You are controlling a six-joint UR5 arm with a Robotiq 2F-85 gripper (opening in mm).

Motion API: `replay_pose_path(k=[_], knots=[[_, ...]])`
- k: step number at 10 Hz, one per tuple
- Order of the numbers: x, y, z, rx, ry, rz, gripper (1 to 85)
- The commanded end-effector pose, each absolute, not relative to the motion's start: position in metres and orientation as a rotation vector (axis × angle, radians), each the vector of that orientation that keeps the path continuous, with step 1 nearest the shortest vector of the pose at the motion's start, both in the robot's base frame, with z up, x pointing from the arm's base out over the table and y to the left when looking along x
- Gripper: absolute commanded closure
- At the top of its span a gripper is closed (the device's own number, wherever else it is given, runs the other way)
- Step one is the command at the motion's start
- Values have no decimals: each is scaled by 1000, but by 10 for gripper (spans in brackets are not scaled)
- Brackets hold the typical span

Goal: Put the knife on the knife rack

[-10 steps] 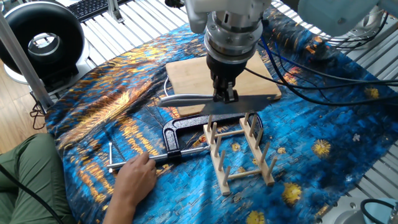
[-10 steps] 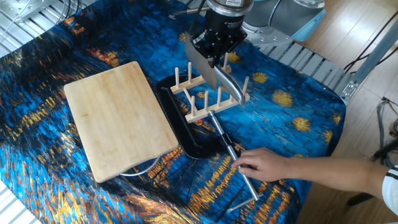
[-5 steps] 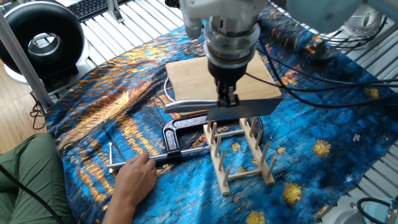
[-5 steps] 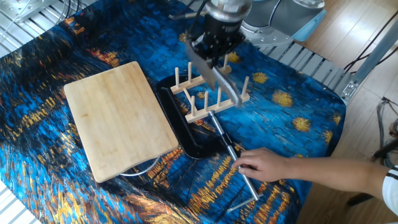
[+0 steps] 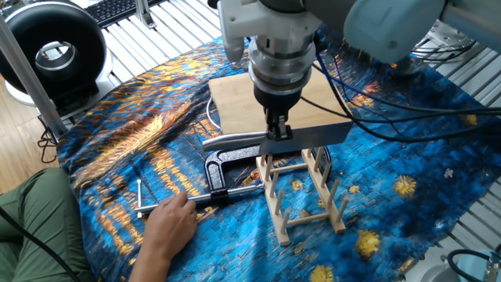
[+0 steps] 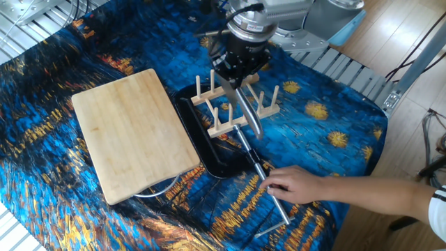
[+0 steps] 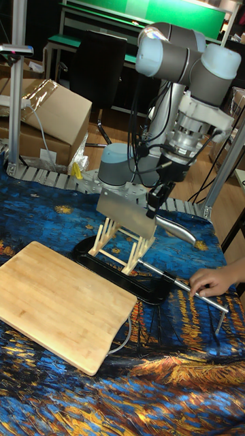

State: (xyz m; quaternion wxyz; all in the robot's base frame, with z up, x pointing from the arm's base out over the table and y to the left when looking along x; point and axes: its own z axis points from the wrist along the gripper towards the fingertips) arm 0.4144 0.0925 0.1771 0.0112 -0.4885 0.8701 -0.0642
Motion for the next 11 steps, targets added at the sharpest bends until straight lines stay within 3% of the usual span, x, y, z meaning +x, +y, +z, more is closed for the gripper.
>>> replay_pose_path(k=[1, 5, 11], knots=[[406, 98, 186, -1490, 2764, -196, 847], [396, 95, 196, -1494, 2799, -169, 847], [397, 120, 152, -1521, 2697, -93, 847]])
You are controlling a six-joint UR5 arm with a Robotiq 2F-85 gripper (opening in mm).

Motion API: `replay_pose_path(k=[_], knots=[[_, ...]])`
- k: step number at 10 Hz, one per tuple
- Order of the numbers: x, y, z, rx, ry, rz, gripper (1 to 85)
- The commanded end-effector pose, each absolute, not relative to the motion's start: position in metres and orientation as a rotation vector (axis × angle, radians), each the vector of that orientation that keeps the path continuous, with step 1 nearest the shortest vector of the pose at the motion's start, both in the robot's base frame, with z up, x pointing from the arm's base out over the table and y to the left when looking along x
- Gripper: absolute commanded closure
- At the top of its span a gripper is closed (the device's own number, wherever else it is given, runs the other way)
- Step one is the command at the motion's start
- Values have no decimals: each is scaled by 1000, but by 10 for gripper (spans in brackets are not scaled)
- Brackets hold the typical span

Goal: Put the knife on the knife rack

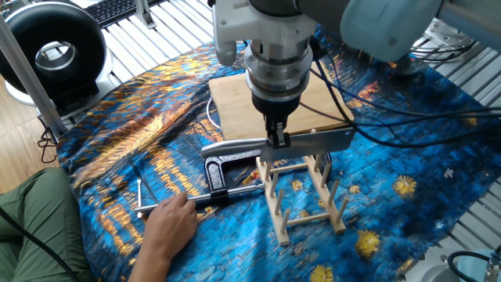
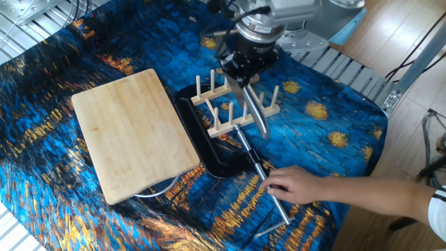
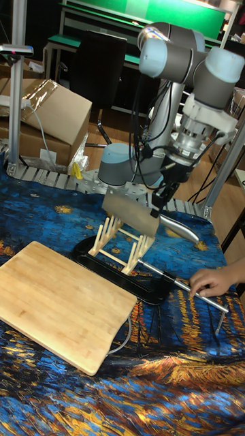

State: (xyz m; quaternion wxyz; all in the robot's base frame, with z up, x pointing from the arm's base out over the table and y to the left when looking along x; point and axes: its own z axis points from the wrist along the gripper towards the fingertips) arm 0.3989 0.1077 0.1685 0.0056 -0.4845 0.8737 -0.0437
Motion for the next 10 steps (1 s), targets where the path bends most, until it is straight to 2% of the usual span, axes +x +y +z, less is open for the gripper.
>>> replay_pose_path(k=[1, 6, 10], knots=[[400, 121, 145, -1517, 2685, -104, 847], [415, 107, 111, -1527, 2626, -162, 847], [418, 109, 100, -1508, 2611, -168, 847]])
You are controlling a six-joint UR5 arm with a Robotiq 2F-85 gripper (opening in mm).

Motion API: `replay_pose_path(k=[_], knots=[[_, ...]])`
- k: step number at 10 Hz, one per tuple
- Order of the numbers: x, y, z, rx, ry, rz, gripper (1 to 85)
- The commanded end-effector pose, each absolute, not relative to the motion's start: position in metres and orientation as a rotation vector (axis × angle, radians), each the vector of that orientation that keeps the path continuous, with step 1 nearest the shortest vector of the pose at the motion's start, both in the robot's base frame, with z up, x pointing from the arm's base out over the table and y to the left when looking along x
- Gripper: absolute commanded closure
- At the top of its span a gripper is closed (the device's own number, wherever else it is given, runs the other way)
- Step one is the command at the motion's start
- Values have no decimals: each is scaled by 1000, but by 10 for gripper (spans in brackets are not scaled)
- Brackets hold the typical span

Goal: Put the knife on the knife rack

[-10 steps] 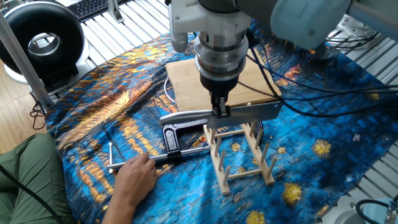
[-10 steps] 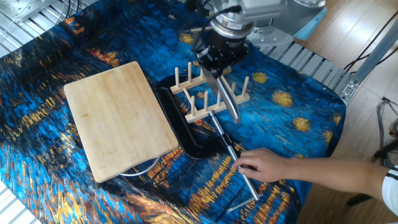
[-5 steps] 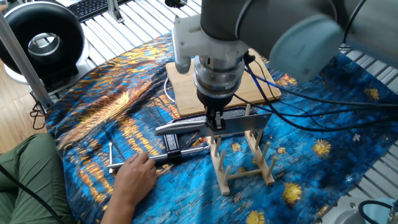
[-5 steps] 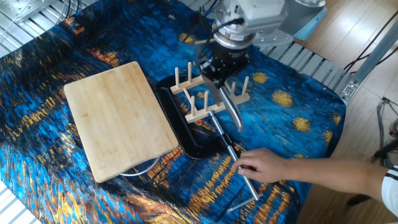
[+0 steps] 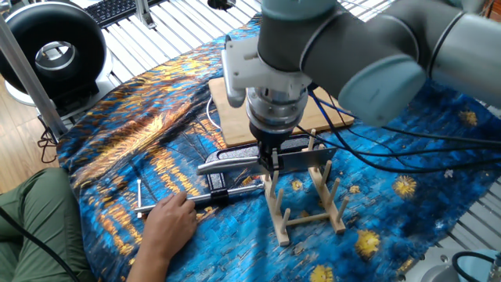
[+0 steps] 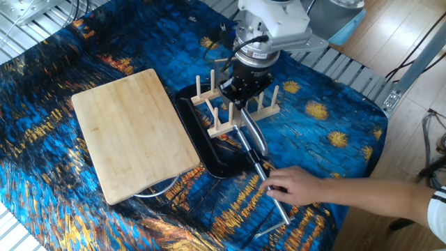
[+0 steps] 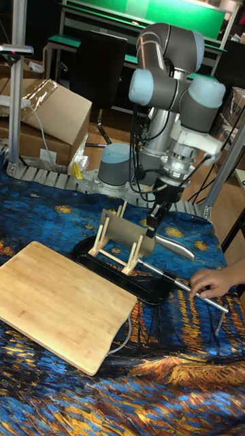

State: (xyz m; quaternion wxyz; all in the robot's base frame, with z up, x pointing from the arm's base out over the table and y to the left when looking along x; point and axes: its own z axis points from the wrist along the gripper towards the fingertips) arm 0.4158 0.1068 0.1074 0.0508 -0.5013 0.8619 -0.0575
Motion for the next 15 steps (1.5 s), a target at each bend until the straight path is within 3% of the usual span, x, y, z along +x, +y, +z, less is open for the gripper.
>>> replay_pose_path(k=[1, 6, 7, 10, 12, 15], knots=[[418, 109, 97, -1506, 2607, -171, 847], [416, 104, 92, -1486, 2637, -219, 840], [420, 109, 94, -1495, 2617, -210, 783], [420, 120, 99, -1550, 2592, -138, 423], [415, 119, 108, -1539, 2618, -127, 360], [403, 117, 131, -1516, 2673, -105, 360]])
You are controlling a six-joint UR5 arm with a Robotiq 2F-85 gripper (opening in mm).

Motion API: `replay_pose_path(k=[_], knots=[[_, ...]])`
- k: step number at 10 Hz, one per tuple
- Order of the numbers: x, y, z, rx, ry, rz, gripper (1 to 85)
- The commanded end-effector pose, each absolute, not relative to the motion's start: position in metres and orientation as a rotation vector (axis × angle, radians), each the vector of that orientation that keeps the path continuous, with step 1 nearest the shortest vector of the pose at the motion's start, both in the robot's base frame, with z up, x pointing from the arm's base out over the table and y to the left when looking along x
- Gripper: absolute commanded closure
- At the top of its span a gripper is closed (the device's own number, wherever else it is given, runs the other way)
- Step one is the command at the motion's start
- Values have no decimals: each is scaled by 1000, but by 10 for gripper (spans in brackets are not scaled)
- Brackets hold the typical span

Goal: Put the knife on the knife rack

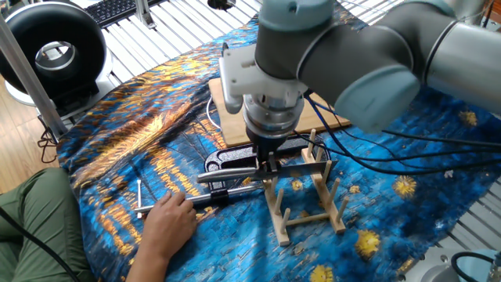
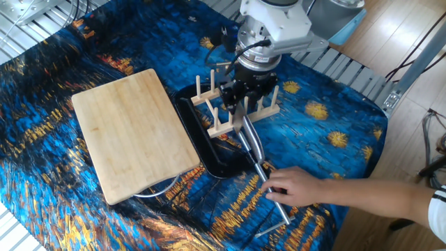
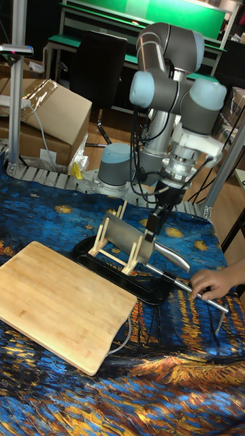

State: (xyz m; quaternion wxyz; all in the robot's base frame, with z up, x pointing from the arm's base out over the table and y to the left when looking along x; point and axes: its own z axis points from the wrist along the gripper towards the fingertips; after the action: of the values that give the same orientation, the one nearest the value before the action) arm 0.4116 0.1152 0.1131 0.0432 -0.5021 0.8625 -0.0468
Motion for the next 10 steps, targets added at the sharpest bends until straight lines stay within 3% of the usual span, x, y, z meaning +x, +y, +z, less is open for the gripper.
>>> replay_pose_path(k=[1, 5, 7, 10], knots=[[399, 114, 145, -1497, 2698, -104, 360], [376, 80, 226, -1134, 2917, -106, 367], [374, 45, 279, -844, 3028, -183, 373], [395, 14, 296, -317, 3043, -181, 463]])
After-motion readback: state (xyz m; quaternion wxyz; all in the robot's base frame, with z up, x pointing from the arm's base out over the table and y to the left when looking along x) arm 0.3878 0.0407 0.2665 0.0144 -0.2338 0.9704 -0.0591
